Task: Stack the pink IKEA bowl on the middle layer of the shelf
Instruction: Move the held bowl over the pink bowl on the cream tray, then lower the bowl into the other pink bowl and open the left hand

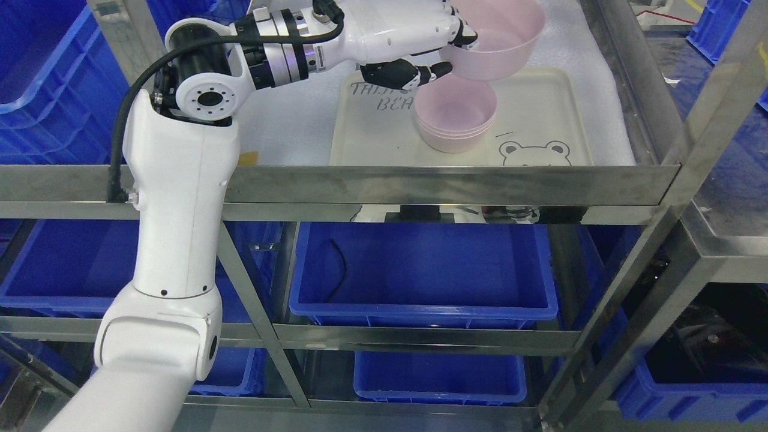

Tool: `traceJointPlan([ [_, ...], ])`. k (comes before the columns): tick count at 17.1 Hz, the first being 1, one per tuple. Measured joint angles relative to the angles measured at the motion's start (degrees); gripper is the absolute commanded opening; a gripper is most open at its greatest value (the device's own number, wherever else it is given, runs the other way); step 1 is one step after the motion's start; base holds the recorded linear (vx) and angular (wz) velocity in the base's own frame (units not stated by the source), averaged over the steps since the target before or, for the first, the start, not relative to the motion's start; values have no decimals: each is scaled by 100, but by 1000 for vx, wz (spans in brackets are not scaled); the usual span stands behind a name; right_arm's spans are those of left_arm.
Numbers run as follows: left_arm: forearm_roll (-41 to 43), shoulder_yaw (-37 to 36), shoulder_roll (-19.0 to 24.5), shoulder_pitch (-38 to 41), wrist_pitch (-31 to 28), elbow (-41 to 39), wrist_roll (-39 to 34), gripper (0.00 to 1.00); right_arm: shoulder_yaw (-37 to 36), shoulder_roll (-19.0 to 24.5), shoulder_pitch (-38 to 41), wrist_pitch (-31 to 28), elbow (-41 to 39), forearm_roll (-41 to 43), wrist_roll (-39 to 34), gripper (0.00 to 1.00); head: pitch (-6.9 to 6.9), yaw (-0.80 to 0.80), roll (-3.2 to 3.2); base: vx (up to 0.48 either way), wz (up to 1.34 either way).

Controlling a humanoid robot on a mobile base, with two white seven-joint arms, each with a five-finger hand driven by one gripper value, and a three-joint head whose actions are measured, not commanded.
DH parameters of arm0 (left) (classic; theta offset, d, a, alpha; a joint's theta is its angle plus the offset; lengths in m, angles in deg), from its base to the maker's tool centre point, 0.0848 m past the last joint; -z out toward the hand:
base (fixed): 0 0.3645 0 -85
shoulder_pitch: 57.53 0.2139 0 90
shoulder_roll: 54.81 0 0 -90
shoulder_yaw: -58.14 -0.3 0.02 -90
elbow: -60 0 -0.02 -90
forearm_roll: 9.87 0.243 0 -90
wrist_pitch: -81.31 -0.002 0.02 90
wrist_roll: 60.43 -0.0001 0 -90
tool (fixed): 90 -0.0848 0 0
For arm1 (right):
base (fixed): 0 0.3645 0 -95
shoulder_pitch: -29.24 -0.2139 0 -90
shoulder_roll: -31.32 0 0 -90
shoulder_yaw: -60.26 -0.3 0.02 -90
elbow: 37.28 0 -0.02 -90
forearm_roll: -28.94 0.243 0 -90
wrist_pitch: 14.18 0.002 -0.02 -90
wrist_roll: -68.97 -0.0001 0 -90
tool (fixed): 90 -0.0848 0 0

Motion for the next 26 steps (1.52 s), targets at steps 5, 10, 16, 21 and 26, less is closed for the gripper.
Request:
traceJointPlan([
  [5, 165, 9, 156, 228, -21, 125, 33, 3, 0, 0, -1, -6, 0, 0, 0, 100, -1, 0, 0, 8, -47],
  [10, 446, -91, 133, 265, 41, 424, -78, 3, 0, 0, -1, 16, 0, -1, 0, 100, -1, 0, 0, -6, 32],
  [16, 729, -273, 56, 240, 79, 713, -151, 3, 0, 0, -1, 19, 0, -2, 0, 100, -1, 0, 0, 0, 0],
  [21, 921, -378, -5, 201, 80, 921, -200, 3, 0, 0, -1, 20, 0, -2, 0, 100, -1, 0, 0, 0, 0],
  [26, 1014, -435, -37, 157, 80, 1076, -246, 7, 0, 0, -1, 20, 0, -2, 0, 100, -1, 0, 0, 0, 0],
])
